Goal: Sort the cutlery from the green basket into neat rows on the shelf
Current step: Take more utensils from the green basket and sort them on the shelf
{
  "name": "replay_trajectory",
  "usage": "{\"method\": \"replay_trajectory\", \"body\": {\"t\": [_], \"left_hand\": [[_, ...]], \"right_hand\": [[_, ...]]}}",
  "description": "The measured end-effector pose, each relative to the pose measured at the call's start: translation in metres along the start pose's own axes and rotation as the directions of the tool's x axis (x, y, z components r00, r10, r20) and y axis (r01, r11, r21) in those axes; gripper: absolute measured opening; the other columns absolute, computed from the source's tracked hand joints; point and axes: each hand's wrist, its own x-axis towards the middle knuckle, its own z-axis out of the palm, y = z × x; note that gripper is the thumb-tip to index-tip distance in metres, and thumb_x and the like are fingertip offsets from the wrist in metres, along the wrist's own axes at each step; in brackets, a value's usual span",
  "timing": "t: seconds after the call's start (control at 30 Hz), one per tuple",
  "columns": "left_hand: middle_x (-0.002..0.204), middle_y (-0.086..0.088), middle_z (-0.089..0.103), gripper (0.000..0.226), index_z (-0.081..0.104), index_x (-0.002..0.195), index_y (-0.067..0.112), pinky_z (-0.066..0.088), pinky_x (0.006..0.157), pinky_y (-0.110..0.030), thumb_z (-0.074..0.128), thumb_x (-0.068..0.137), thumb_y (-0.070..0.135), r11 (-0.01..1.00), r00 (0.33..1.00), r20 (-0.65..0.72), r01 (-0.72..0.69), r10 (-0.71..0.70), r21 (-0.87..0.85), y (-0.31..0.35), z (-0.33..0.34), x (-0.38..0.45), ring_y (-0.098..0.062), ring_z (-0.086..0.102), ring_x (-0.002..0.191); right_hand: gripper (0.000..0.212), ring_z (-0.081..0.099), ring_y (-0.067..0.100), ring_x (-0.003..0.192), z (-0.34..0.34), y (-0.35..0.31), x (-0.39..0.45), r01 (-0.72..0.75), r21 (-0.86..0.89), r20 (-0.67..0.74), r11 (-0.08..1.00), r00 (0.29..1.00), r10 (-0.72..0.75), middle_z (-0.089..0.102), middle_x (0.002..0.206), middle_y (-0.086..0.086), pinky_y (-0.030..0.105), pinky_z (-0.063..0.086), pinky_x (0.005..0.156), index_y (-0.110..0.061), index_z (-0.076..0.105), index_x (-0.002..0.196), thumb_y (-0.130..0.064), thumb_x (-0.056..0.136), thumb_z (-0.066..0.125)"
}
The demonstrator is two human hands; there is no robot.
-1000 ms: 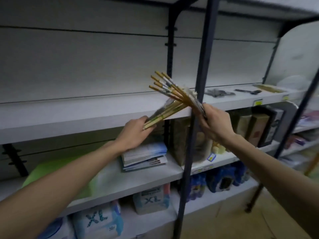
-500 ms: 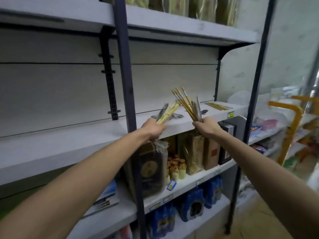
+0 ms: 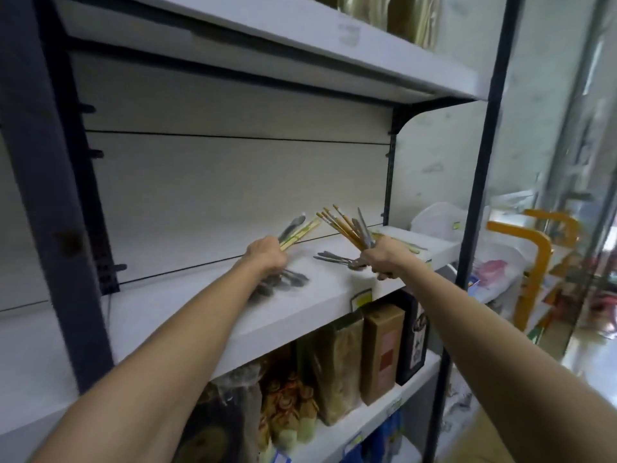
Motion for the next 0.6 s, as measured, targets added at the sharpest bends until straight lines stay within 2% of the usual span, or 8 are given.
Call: {"method": "replay_trajectory", "body": {"t": [0.07,0.17,0.23,0.33,0.4,0.5,0.57,0.6], "left_hand": [[0.114,-0.014,0.067,0.036,0.059,0.124,0.009,0.048,0.08,-0.035,0.054,0.1,0.035,0.999,1.0,-0.014,0.023,-0.023,-0.034,0.011,0.013,0.031,-0.034,0.064,0.105],[0.122,-0.016,0.065,0.034,0.054,0.128,0.007,0.044,0.08,-0.037,0.053,0.099,0.026,0.999,0.994,-0.102,0.05,-0.049,0.013,0.025,0.031,0.059,-0.037,0.061,0.112],[0.123,-0.016,0.064,0.032,0.051,0.127,0.009,0.042,0.078,-0.037,0.055,0.099,0.024,0.998,0.992,-0.122,0.04,-0.033,0.052,0.032,0.041,0.074,-0.038,0.06,0.113],[0.122,-0.015,0.063,0.032,0.052,0.123,0.01,0.043,0.078,-0.036,0.059,0.097,0.028,0.996,0.997,-0.076,0.022,-0.016,0.083,0.048,0.051,0.094,-0.037,0.06,0.112],[0.116,-0.012,0.062,0.034,0.052,0.116,0.012,0.044,0.078,-0.036,0.062,0.096,0.036,0.996,1.0,-0.026,0.019,-0.017,0.087,0.061,0.055,0.105,-0.036,0.06,0.111],[0.116,-0.011,0.061,0.029,0.052,0.115,0.015,0.043,0.08,-0.036,0.061,0.095,0.033,0.977,0.999,-0.012,-0.029,0.033,0.211,0.084,0.057,0.117,-0.035,0.058,0.113],[0.124,-0.011,0.061,0.028,0.052,0.121,0.018,0.04,0.078,-0.037,0.057,0.094,0.025,0.933,0.993,-0.024,-0.099,0.114,0.346,0.101,0.06,0.128,-0.035,0.056,0.115],[0.125,-0.01,0.06,0.026,0.051,0.119,0.02,0.038,0.077,-0.037,0.056,0.094,0.023,0.919,0.991,-0.023,-0.116,0.135,0.377,0.109,0.062,0.133,-0.036,0.055,0.116]], "right_hand": [[0.024,0.06,0.021,0.055,-0.006,0.005,0.034,-0.04,0.029,0.022,0.999,0.999,0.04,0.064,0.08,0.011,0.021,0.041,0.041,-0.002,0.06,0.107,-0.023,0.095,0.054],[0.022,0.055,0.02,0.05,-0.015,0.011,0.07,-0.106,0.056,0.066,0.993,0.993,0.102,0.059,0.07,0.009,0.014,0.037,0.037,-0.002,0.062,0.091,-0.021,0.097,0.053],[0.025,0.053,0.019,0.049,-0.021,0.012,0.088,-0.138,0.043,0.107,0.99,0.985,0.133,0.056,0.067,0.006,0.015,0.036,0.04,-0.006,0.06,0.084,-0.024,0.1,0.052],[0.028,0.052,0.017,0.043,-0.031,0.019,0.115,-0.152,0.005,0.136,0.988,0.979,0.149,0.053,0.055,0.004,0.02,0.033,0.046,-0.009,0.057,0.079,-0.025,0.1,0.049],[0.029,0.048,0.016,0.034,-0.04,0.03,0.132,-0.133,-0.007,0.118,0.991,0.984,0.133,0.051,0.045,0.003,0.021,0.032,0.044,-0.009,0.055,0.075,-0.022,0.099,0.049],[0.027,0.053,0.018,0.038,-0.06,0.05,0.157,-0.047,-0.029,0.054,0.998,0.997,0.049,0.057,0.058,0.007,0.019,0.042,0.038,-0.005,0.057,0.075,-0.021,0.097,0.052],[0.024,0.065,0.02,0.053,-0.075,0.065,0.176,0.043,-0.207,-0.008,0.977,0.999,-0.046,0.064,0.069,0.004,0.029,0.057,0.055,-0.01,0.059,0.082,-0.03,0.094,0.053],[0.022,0.067,0.02,0.059,-0.081,0.072,0.185,0.069,-0.281,-0.042,0.957,0.996,-0.084,0.066,0.071,0.003,0.032,0.059,0.064,-0.013,0.059,0.083,-0.033,0.092,0.053]]}}
